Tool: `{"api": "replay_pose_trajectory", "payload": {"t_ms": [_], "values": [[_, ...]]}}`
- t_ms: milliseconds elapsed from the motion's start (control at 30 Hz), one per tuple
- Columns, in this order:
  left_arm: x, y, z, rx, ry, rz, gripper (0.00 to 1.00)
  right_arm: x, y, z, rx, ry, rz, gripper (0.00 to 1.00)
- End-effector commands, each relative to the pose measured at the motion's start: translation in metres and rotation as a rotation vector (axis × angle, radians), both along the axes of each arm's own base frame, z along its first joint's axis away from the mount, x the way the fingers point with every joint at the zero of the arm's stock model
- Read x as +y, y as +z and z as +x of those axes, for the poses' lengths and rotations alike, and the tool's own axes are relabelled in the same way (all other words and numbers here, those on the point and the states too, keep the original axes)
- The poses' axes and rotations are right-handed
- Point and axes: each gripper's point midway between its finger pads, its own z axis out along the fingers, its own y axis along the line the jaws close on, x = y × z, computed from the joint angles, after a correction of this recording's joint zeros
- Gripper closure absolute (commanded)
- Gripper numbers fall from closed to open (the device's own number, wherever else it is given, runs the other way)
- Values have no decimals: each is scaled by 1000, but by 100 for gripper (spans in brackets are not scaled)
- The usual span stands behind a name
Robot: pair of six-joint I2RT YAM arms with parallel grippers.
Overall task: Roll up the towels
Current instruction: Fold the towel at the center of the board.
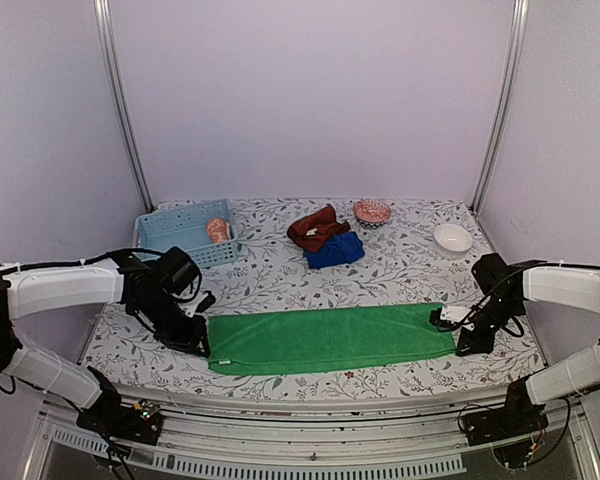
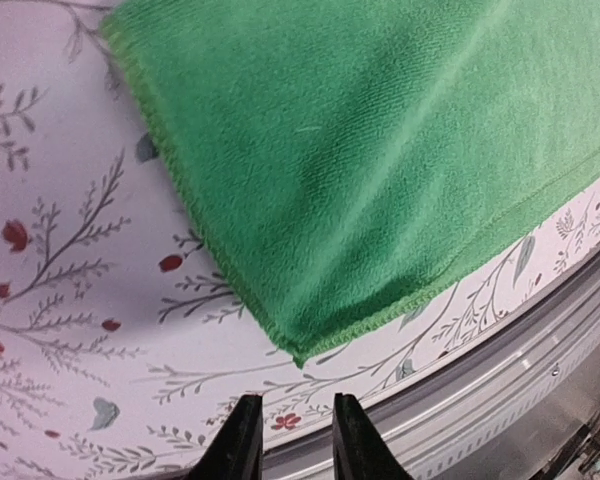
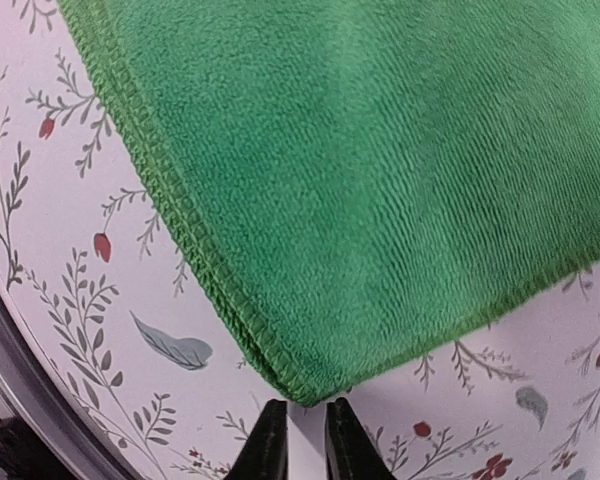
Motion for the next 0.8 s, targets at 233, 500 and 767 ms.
{"api": "replay_pose_trajectory", "payload": {"t_ms": [233,500,767], "values": [[-1,99,61,-425,42,-30,61,19,79,60,-396,-21,139,51],[1,189,123,-890,162,-115,8,50,171,130,-461,-201,344,50],[14,116,113,-606,358,-237,44,65,134,130,-213,-237,368,42]]}}
